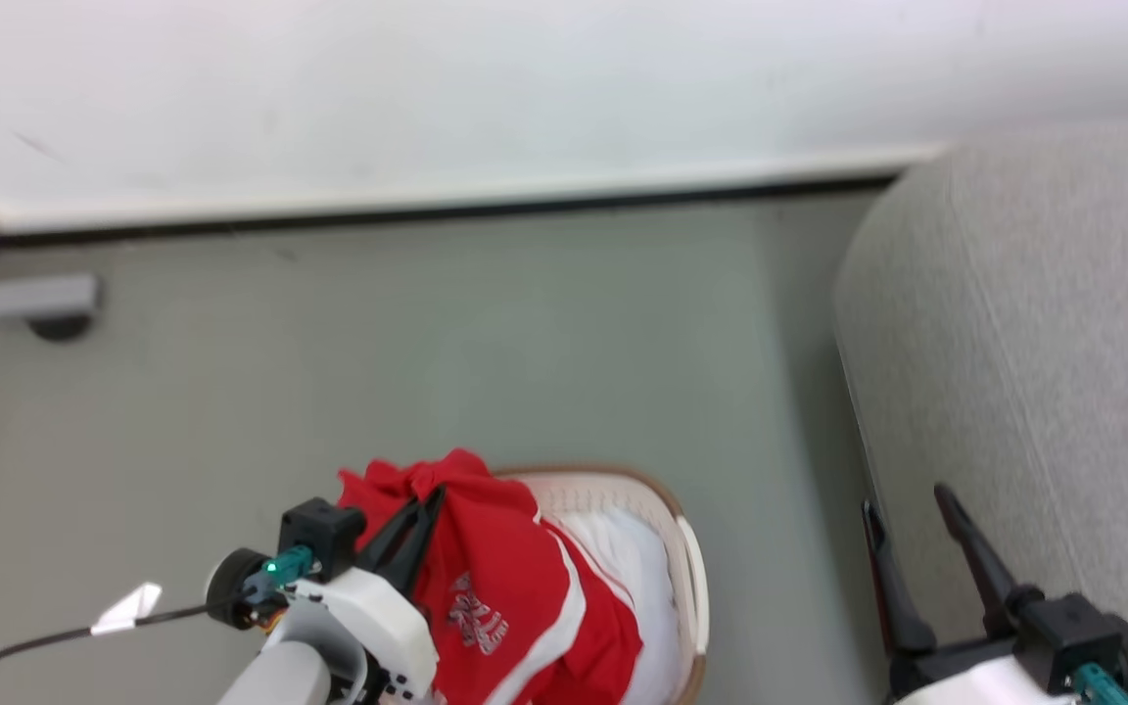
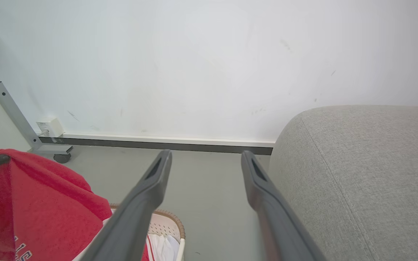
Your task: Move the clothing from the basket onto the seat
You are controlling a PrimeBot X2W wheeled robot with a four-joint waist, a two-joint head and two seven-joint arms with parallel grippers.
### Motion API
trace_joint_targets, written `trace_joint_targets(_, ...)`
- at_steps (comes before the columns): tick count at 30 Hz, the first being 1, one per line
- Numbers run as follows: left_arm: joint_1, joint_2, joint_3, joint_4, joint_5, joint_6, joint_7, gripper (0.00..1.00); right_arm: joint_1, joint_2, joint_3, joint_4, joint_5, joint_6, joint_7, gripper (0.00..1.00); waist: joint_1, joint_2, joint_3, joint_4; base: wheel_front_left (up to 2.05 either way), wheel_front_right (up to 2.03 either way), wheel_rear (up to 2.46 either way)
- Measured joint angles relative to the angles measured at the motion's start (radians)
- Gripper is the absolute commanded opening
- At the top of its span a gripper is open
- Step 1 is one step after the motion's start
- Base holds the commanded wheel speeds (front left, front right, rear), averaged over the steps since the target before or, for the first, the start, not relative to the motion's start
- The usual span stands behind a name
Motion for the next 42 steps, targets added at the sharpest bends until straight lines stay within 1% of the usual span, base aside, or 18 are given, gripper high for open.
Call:
trace_joint_targets(5,0.040,-0.001,0.009,-0.053,-0.021,0.000,0.002,0.00,0.058,0.000,-0.003,0.014,0.006,0.000,0.000,1.00,-0.0001,0.0000,-0.116,0.035,0.00,0.00,0.00)
trace_joint_targets(12,0.066,0.016,0.023,-0.189,-0.054,0.018,0.061,0.00,0.122,0.000,-0.014,0.019,0.010,0.000,0.000,1.00,-0.0002,0.0000,-0.228,0.076,0.00,0.00,0.00)
trace_joint_targets(16,0.084,0.034,0.034,-0.275,-0.065,0.033,0.092,0.00,0.129,0.000,-0.015,0.018,0.010,0.000,0.000,1.00,-0.0002,0.0000,-0.253,0.090,0.00,0.00,0.00)
trace_joint_targets(21,0.107,0.052,0.042,-0.349,-0.080,0.050,0.127,0.00,0.128,-0.001,-0.012,0.006,0.004,0.000,0.000,1.00,0.0000,0.0000,-0.259,0.087,0.00,0.00,0.00)
trace_joint_targets(25,0.128,0.058,0.041,-0.400,-0.095,0.058,0.149,0.00,0.119,-0.001,0.017,-0.019,-0.008,0.000,0.000,1.00,0.0000,0.0000,-0.260,0.086,0.00,0.00,0.00)
trace_joint_targets(28,0.142,0.061,0.034,-0.434,-0.095,0.062,0.166,0.00,0.100,-0.001,0.070,-0.041,-0.023,0.000,0.000,1.00,0.0001,0.0000,-0.258,0.087,0.00,0.00,0.00)
trace_joint_targets(34,0.162,0.062,0.007,-0.497,-0.096,0.063,0.194,0.00,0.028,-0.016,0.248,-0.042,-0.022,0.000,0.000,1.00,0.0001,0.0000,-0.254,0.088,0.00,0.00,0.00)
trace_joint_targets(39,0.165,0.049,-0.027,-0.542,-0.096,0.062,0.217,0.00,-0.044,-0.014,0.384,0.005,0.004,0.000,0.000,1.00,0.0002,0.0000,-0.250,0.090,0.00,0.00,0.00)
trace_joint_targets(42,0.165,0.035,-0.054,-0.566,-0.096,0.057,0.230,0.00,-0.090,-0.013,0.447,0.040,0.037,0.000,0.000,1.00,0.0002,0.0000,-0.249,0.090,0.00,0.00,0.00)
